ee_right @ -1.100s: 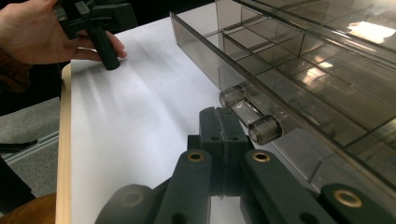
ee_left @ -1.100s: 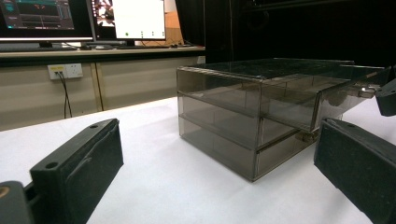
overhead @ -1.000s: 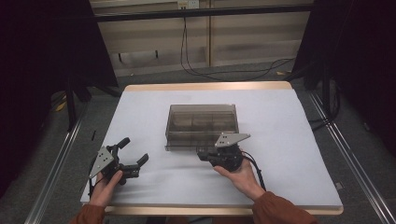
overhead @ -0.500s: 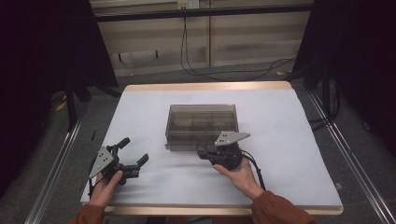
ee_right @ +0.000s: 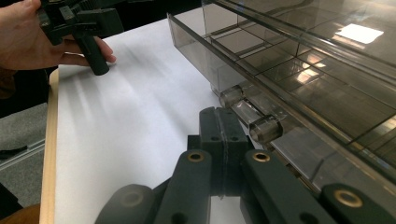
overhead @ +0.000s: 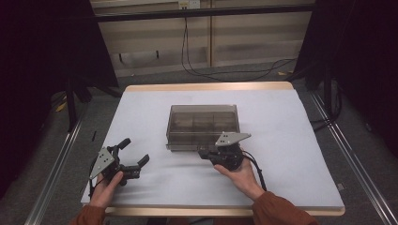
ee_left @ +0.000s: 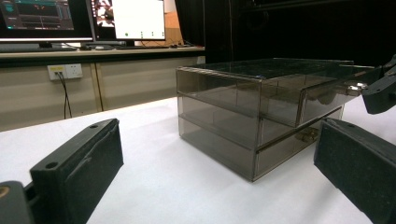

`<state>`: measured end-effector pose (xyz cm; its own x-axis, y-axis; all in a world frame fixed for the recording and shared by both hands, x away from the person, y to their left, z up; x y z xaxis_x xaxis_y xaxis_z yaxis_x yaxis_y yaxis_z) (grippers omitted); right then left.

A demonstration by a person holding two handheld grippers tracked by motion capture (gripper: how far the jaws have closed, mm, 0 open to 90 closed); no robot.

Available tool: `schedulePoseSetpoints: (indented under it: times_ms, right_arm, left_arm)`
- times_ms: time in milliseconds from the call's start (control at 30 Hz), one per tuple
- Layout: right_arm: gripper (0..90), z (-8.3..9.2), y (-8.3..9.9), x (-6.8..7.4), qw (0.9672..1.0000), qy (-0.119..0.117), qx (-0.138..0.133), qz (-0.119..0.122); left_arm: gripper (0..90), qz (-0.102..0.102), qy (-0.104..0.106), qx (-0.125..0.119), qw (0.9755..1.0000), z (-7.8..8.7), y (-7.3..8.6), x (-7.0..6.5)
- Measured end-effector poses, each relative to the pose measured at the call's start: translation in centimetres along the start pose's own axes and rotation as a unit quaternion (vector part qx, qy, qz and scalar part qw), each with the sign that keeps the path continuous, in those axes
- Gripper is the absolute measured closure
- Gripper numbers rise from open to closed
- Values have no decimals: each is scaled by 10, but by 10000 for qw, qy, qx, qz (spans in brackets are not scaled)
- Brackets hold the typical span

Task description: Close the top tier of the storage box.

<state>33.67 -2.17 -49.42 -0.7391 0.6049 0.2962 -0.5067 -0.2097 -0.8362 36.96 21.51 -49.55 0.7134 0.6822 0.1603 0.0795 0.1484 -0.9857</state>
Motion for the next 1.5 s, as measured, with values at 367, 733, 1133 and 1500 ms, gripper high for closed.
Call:
schedulePoseSetpoints:
  times_ms: [367,733,1133,1500]
  right_arm:
    - [900,0,-3,-4,10000,37,-53,-19]
    - [900,-1,-7,-8,10000,44,-45,-23]
    - [900,-3,-8,-9,10000,72,-27,-37]
    - [900,-6,-8,-13,9999,122,-27,-63]
  left_arm:
    - [12,44,-6,-30,10000,0,-1,0]
    - [12,42,-25,-35,10000,-1,-1,0]
    - [12,23,-24,-15,10000,0,0,1]
    - [12,21,-24,-14,10000,0,0,1]
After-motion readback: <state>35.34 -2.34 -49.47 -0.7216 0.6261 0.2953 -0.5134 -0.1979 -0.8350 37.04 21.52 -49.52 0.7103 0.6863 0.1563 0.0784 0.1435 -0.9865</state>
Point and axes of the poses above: each handheld gripper's, and its own axes: z roughly backward along the jaws, y roughly out of its underside, x roughly to its left, the point moved 10 cm from there along -z, roughly forward along the jaws, and after that the axes turned 9 degrees about -z, right-handed, at the moved point
